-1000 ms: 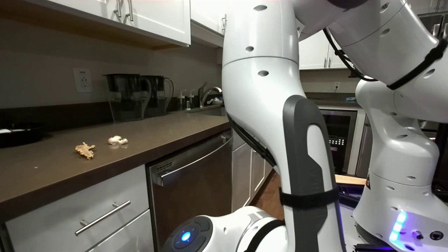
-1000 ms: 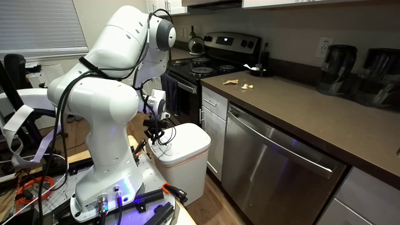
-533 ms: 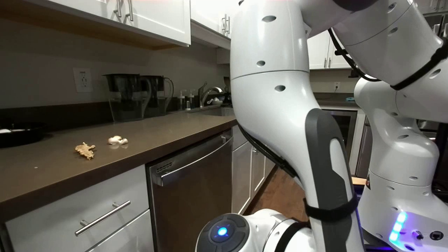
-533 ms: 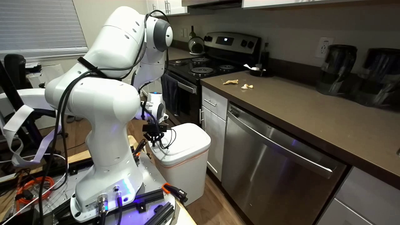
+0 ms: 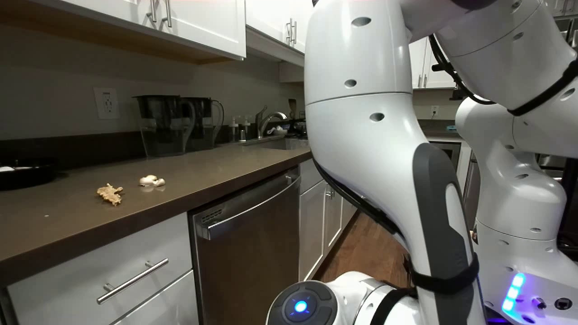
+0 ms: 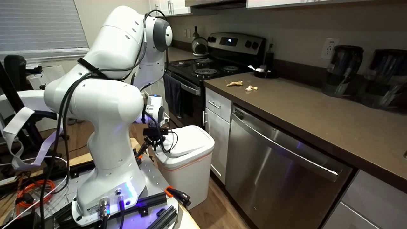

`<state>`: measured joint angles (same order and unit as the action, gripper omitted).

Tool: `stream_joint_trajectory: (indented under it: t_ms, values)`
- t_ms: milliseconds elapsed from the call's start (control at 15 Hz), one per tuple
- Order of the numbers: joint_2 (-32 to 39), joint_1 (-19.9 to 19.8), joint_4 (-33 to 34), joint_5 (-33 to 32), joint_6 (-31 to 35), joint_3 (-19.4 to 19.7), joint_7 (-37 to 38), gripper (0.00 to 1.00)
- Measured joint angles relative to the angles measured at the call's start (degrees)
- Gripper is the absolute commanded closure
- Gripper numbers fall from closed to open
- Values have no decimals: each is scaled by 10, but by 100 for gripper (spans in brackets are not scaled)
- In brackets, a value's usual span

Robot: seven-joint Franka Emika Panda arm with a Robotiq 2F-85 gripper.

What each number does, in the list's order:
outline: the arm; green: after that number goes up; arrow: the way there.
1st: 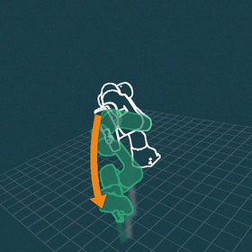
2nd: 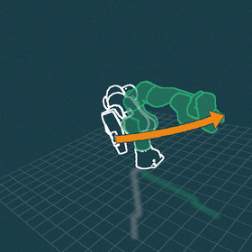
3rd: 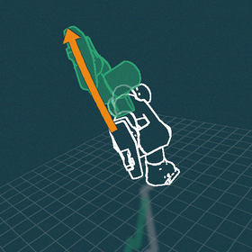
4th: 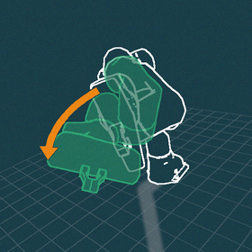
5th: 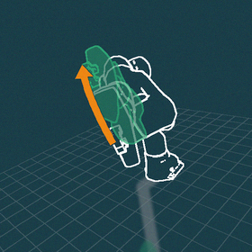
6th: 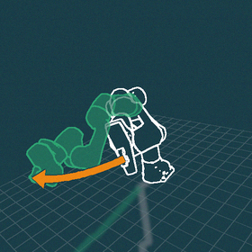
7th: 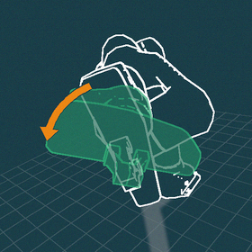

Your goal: Open the white bin

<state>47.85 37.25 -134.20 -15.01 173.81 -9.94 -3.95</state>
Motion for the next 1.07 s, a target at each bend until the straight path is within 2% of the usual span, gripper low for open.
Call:
stream_joint_trajectory:
  t_ms: [333,600,800,1067]
  values:
    - [-21,-77,40,19,-183,-58,0,96]
    - [-70,-125,72,46,-298,-97,0,96]
    - [-122,-135,78,65,-343,-106,0,96]
    - [-206,-149,69,82,-343,-108,0,96]
